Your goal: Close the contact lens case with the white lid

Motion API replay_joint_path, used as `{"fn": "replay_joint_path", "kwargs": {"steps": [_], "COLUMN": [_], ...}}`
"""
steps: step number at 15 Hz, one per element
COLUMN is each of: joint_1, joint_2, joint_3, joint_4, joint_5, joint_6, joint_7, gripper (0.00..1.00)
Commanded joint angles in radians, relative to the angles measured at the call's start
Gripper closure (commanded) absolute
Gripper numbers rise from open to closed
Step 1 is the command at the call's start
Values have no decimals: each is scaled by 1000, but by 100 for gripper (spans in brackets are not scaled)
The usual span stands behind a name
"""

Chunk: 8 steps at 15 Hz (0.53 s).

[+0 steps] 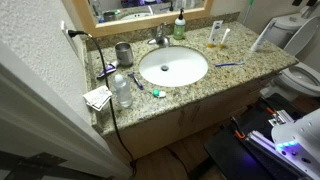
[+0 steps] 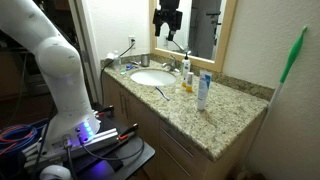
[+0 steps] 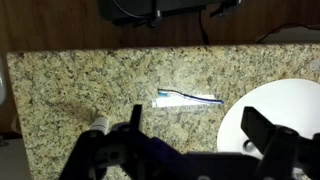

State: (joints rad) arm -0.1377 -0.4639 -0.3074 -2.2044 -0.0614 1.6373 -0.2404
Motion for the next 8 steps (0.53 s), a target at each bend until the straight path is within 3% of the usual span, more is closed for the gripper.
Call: {"fn": "replay_joint_path", "kwargs": {"steps": [1,5,8], "joint_1": [-18,-18,52], "joint_2": [4,4,55], "joint_3": [14,14,104], "joint_4": [3,3,3], "joint_5": [7,7,-8], "joint_6": [-2,-2,3], "joint_7": [-7,-7,-16], "gripper": [0,0,0]}}
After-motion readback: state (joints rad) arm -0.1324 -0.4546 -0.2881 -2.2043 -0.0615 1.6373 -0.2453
